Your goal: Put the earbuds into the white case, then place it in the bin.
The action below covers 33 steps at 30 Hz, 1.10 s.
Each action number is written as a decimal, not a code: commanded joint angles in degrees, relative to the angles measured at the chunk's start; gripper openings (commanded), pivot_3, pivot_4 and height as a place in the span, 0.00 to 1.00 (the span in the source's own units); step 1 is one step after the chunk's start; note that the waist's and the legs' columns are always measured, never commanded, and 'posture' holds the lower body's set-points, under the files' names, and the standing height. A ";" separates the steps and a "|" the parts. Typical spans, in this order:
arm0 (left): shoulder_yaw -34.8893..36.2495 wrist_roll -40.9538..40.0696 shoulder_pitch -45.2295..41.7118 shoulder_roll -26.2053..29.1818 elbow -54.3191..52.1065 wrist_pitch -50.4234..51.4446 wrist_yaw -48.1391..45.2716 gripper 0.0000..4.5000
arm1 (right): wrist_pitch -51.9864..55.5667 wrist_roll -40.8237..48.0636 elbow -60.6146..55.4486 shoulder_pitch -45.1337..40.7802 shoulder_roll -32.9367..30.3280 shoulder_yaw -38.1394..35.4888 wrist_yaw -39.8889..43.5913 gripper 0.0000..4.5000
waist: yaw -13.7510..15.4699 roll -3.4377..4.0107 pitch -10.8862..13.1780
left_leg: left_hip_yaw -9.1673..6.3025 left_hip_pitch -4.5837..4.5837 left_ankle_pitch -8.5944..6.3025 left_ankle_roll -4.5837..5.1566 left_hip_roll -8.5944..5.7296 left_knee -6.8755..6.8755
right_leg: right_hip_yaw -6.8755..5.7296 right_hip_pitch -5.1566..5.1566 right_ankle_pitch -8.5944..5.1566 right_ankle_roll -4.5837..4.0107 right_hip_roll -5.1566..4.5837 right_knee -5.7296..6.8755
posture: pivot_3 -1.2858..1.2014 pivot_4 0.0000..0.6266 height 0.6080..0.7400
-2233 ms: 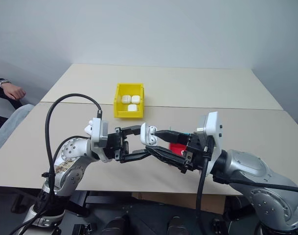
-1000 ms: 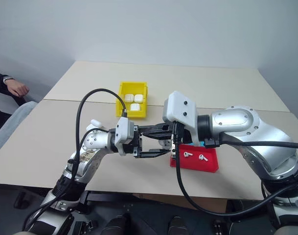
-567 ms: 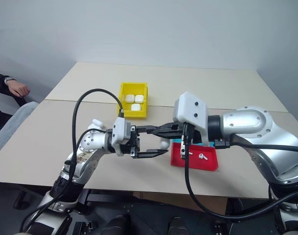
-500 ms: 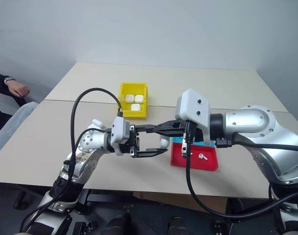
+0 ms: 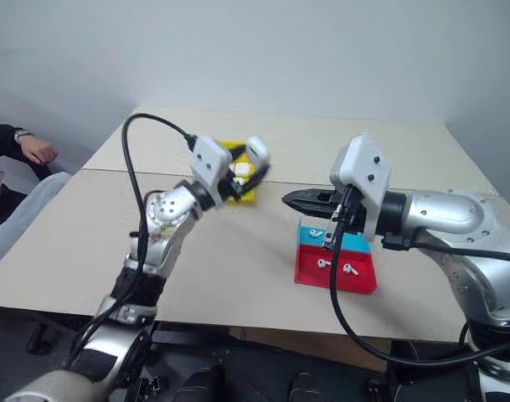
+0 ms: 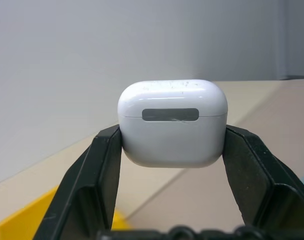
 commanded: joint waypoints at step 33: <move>4.90 -7.65 -3.94 4.11 5.07 6.15 -9.42 0.99 | -6.70 -8.55 -1.65 14.05 -7.18 -5.87 3.77 0.00 | 0.28 -0.06 0.04 | -0.01 -0.14 -0.02 -0.05 -0.03 -0.24 | -0.01 -0.16 0.07 0.14 0.01 -0.02 | 0.52 0.24 1.00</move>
